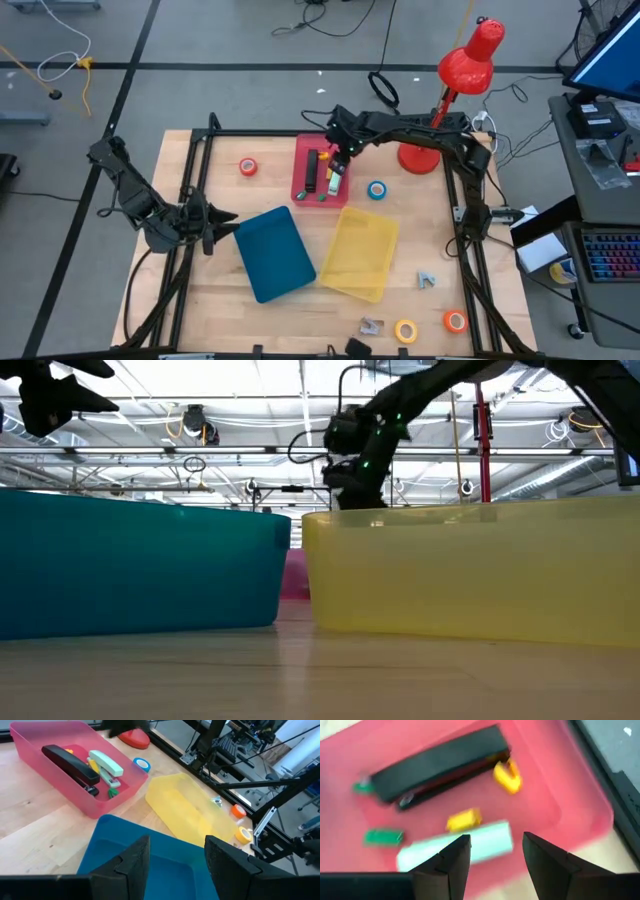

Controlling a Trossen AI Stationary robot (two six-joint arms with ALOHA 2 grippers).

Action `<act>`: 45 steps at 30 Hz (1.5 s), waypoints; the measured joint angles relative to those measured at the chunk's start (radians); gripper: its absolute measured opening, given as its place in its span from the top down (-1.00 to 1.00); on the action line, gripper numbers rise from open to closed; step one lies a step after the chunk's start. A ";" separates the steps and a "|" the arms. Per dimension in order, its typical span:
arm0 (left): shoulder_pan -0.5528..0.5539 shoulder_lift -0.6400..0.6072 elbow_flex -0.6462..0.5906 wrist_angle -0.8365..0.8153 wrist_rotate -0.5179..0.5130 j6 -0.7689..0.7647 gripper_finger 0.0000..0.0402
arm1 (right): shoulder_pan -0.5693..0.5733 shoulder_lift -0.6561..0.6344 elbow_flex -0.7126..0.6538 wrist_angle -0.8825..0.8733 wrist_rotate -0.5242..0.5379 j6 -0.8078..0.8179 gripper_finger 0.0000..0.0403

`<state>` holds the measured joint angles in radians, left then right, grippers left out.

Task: Pick and place Stapler, Stapler remover, tape
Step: Put the blue tape into the blue bin

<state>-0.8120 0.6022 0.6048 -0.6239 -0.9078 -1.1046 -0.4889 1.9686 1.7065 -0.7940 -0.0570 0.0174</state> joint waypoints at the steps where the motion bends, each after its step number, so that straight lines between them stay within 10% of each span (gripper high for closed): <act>1: 0.000 0.000 0.000 0.000 0.000 0.000 0.07 | 0.009 -0.021 0.000 -0.063 0.000 -0.004 0.15; 12: 0.000 0.000 0.000 -0.001 0.017 0.052 0.07 | 0.094 -0.169 -0.047 -0.478 0.007 0.045 0.17; 21: 0.000 0.000 0.000 -0.002 0.062 0.053 0.07 | 0.053 -0.240 -0.306 -0.401 0.164 0.072 0.13; 45: 0.000 0.000 0.000 -0.007 0.061 0.026 0.07 | -0.042 -0.266 -0.559 -0.034 0.055 0.158 0.12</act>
<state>-0.8120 0.6019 0.6048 -0.6312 -0.8463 -1.0790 -0.5312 1.7023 1.1472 -0.8282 -0.0024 0.1751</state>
